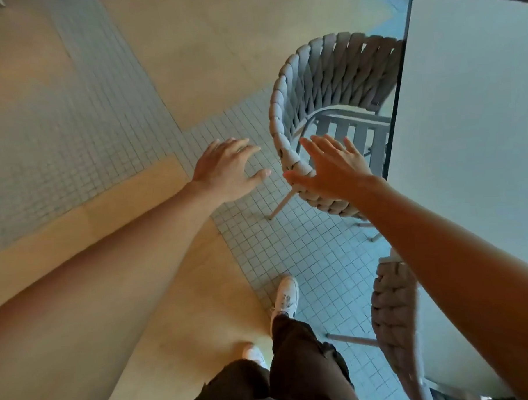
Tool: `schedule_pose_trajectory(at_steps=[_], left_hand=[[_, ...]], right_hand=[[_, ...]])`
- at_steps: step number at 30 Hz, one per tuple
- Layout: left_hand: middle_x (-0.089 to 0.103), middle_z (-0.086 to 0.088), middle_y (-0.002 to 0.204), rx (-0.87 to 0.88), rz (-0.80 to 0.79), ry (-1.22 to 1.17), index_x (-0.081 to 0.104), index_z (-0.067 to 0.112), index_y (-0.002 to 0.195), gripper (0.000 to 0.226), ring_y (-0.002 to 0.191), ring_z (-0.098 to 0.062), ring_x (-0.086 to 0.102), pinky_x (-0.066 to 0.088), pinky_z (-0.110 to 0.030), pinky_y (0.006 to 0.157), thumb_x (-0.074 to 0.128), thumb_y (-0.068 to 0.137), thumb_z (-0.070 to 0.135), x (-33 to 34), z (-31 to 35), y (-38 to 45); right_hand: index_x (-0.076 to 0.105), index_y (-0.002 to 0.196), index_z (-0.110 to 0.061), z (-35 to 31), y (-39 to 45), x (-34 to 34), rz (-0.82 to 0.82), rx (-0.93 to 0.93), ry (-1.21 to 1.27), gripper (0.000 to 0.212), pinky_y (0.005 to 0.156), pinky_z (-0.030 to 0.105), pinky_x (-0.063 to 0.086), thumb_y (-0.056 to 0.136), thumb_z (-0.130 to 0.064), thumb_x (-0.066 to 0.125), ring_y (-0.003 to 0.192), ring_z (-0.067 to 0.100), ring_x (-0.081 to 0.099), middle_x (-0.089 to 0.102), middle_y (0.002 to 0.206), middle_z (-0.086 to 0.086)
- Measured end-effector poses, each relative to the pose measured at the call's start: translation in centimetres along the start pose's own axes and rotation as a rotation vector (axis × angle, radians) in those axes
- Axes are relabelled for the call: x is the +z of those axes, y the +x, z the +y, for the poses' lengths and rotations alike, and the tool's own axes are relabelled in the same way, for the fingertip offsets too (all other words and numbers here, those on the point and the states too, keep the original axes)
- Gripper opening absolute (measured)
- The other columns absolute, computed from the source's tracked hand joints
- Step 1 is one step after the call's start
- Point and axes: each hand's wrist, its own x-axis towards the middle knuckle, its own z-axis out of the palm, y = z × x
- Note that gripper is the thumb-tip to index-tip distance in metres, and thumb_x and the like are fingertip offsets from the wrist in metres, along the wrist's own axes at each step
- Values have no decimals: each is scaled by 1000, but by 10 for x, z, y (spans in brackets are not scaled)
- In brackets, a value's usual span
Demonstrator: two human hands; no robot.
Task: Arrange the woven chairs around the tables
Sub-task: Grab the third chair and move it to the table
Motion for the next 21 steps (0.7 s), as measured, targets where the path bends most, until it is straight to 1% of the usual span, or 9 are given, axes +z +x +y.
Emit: schedule_pose_trajectory(at_steps=[4, 7, 9, 12, 16, 21], left_hand=[[39, -2, 157, -36, 21, -25, 42, 29, 149, 76, 144, -25, 34, 23, -49, 118, 33, 91, 78, -7, -18, 39], [37, -2, 159, -36, -8, -23, 40, 30, 150, 77, 146, -25, 31, 21, -49, 120, 31, 91, 78, -9, -32, 62], [35, -1, 160, -37, -22, -30, 39, 30, 150, 78, 148, -25, 29, 19, -49, 121, 30, 91, 79, -10, -45, 76], [37, -2, 159, -35, -9, -43, 40, 30, 150, 78, 146, -25, 31, 20, -49, 121, 30, 90, 80, -11, -66, 97], [39, -3, 157, 2, 6, -48, 42, 29, 149, 78, 146, -24, 32, 19, -49, 121, 30, 90, 79, -13, -105, 126], [36, -3, 159, 58, -35, -66, 39, 29, 151, 80, 148, -24, 28, 15, -47, 122, 31, 90, 79, -27, -178, 179]], right_hand=[[21, 158, -23, 13, 50, -10, -13, -37, -36, 106, 122, 58, 14, 80, -94, 15, 152, 26, 23, 28, 165, 6], [21, 158, -23, 18, 82, -14, -20, -45, -51, 107, 123, 58, 14, 80, -95, 13, 152, 28, 23, 28, 165, 7], [19, 159, -22, 19, 104, -17, -35, -46, -64, 109, 123, 58, 14, 79, -96, 10, 153, 28, 20, 26, 166, 7], [14, 161, -23, 16, 135, -23, -59, -42, -75, 110, 124, 56, 10, 79, -96, 9, 154, 28, 16, 21, 168, 7], [16, 160, -25, 4, 180, -29, -48, -17, -32, 108, 123, 58, 11, 79, -96, 13, 154, 29, 17, 22, 167, 6], [13, 161, -25, -23, 247, -36, -48, 55, -26, 109, 123, 57, 7, 79, -96, 11, 154, 27, 14, 18, 168, 6]])
